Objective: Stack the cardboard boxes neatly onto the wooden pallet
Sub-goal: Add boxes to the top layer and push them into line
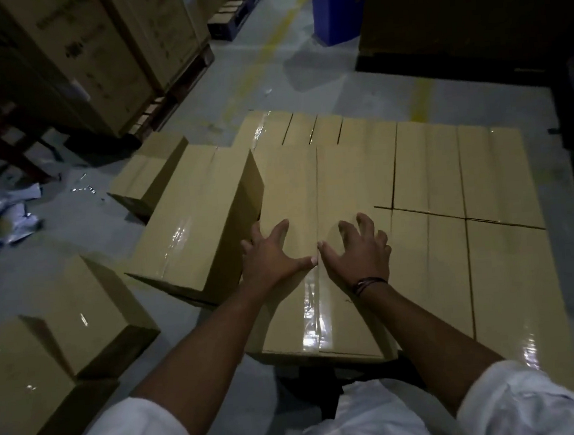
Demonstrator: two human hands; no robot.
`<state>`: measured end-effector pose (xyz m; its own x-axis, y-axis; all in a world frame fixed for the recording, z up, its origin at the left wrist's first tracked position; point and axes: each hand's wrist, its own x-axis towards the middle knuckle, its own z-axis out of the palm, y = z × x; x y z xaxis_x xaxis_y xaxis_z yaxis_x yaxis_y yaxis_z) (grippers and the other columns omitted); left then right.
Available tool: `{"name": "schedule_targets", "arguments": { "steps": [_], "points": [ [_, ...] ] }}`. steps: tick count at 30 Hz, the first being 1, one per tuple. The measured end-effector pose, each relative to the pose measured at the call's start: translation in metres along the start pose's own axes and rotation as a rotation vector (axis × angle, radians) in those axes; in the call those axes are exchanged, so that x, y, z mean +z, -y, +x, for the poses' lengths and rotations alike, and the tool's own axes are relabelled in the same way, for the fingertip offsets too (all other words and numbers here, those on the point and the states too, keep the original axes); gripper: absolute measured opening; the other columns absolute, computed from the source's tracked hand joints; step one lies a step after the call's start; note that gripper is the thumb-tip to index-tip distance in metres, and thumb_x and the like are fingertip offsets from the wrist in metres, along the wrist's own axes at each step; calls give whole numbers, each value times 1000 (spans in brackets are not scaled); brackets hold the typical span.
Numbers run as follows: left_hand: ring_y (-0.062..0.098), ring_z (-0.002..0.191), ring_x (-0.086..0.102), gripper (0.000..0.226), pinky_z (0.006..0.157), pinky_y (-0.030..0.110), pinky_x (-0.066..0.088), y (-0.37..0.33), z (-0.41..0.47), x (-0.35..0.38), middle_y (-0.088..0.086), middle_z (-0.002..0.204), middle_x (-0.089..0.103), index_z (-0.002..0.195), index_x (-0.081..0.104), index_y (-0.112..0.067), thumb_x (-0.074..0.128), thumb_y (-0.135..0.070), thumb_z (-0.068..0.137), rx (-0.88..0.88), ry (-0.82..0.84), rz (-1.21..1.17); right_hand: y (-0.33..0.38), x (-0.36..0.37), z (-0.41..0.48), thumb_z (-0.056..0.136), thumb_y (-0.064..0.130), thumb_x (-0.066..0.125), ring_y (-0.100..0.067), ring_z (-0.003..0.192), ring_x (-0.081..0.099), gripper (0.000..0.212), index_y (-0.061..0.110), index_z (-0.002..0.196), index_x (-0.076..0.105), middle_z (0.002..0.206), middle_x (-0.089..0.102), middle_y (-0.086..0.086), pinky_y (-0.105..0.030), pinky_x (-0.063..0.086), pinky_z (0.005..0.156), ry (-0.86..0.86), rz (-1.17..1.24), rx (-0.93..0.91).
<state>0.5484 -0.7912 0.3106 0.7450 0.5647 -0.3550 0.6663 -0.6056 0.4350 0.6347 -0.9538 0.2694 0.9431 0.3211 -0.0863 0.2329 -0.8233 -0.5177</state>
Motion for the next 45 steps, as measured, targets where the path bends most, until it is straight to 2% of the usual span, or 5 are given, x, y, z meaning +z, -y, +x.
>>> {"name": "schedule_targets", "arguments": {
  "steps": [6, 19, 34, 38, 45],
  "points": [
    [46, 150, 3, 110, 114, 62, 30, 21, 65, -12, 2, 168, -4, 155, 26, -48, 80, -74, 63, -16, 96, -3, 19, 43, 44, 82, 70, 52, -32, 133, 34, 63, 34, 134, 53, 156, 27, 3, -50, 37, 106, 14, 9, 37],
    [44, 149, 11, 112, 112, 59, 34, 83, 181, -26, 3, 167, -6, 157, 22, -43, 84, -64, 67, 18, 257, 11, 58, 126, 101, 84, 60, 60, -32, 139, 27, 57, 33, 134, 53, 157, 24, 3, -55, 34, 110, 48, 32, 115],
    [42, 150, 18, 112, 117, 51, 31, 136, 236, -11, 12, 167, -7, 159, 14, -43, 81, -62, 72, 131, 436, 52, 64, 179, 119, 85, 51, 66, -35, 134, 31, 49, 32, 129, 57, 153, 29, 0, -53, 35, 108, 7, 15, 193],
    [42, 149, 22, 111, 116, 49, 33, 145, 236, -14, 17, 166, 0, 160, 11, -41, 79, -63, 75, 167, 484, 131, 59, 183, 106, 85, 45, 67, -38, 134, 31, 51, 32, 133, 52, 155, 22, 0, -53, 40, 107, 98, 26, 181],
    [38, 148, 25, 95, 118, 46, 30, 176, 212, -26, 15, 166, 16, 161, 20, -31, 72, -56, 86, 319, 487, 186, 62, 174, 84, 89, 47, 64, -37, 147, 13, 72, 31, 150, 32, 166, 0, -1, -52, 37, 110, 282, -99, 215]
  ]
}}
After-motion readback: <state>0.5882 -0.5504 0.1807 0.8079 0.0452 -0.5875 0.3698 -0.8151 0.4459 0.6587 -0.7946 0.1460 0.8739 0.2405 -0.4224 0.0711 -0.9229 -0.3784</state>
